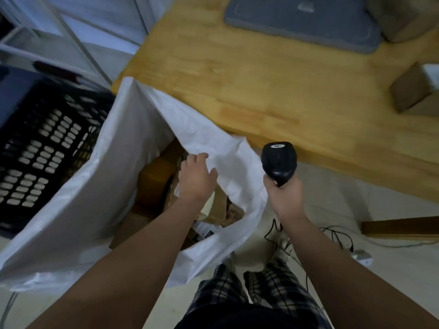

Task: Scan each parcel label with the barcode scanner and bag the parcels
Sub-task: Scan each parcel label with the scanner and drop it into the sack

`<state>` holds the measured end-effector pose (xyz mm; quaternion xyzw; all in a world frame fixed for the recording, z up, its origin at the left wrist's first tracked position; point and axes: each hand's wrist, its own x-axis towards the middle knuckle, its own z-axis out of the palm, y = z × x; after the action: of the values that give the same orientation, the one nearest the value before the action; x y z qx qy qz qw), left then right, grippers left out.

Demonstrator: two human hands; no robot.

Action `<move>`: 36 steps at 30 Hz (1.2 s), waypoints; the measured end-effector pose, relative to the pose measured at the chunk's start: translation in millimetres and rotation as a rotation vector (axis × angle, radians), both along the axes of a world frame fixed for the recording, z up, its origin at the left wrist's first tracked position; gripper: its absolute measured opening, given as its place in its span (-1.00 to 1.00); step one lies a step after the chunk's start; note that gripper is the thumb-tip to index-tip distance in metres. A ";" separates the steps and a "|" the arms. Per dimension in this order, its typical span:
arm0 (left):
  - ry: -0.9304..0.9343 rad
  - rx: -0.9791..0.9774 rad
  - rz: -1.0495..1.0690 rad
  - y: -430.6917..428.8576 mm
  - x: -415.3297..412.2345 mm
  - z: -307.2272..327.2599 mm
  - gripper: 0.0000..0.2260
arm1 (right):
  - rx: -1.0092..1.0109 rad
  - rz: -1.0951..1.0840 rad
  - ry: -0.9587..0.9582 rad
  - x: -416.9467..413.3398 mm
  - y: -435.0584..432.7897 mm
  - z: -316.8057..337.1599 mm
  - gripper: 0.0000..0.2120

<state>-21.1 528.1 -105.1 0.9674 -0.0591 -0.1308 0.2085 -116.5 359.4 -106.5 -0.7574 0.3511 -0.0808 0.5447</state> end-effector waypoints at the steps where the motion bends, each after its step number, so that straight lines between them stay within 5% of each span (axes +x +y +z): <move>1: -0.016 -0.020 -0.036 -11.8 4.7 8.8 -0.59 | -0.001 -0.015 -0.022 2.7 -10.2 8.5 -0.81; 10: -0.104 -0.272 -0.236 -162.1 38.6 64.0 -0.62 | -0.036 -0.325 -0.212 13.9 -137.0 67.1 -0.69; 17: -0.077 -0.289 -0.412 -316.0 36.4 80.4 -0.60 | -0.068 -0.384 -0.205 0.8 -267.7 96.6 -0.63; 24: 0.039 -0.276 -0.554 -461.7 28.3 93.7 -0.28 | -0.114 -0.386 -0.119 -22.6 -374.7 99.5 -0.75; 31: 0.038 0.065 -0.662 -523.5 54.1 72.7 -0.02 | -0.087 -0.298 -0.054 -22.7 -448.0 94.9 -0.84; 36: 0.002 0.114 -0.906 -511.9 84.5 67.0 -0.12 | -0.081 -0.144 -0.027 -16.8 -473.6 95.3 -0.89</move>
<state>63.4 16.1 -38.1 0.8539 -0.4687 -0.2129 0.0767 -133.3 -114.2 -11.3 -0.7504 0.3939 -0.1440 0.5109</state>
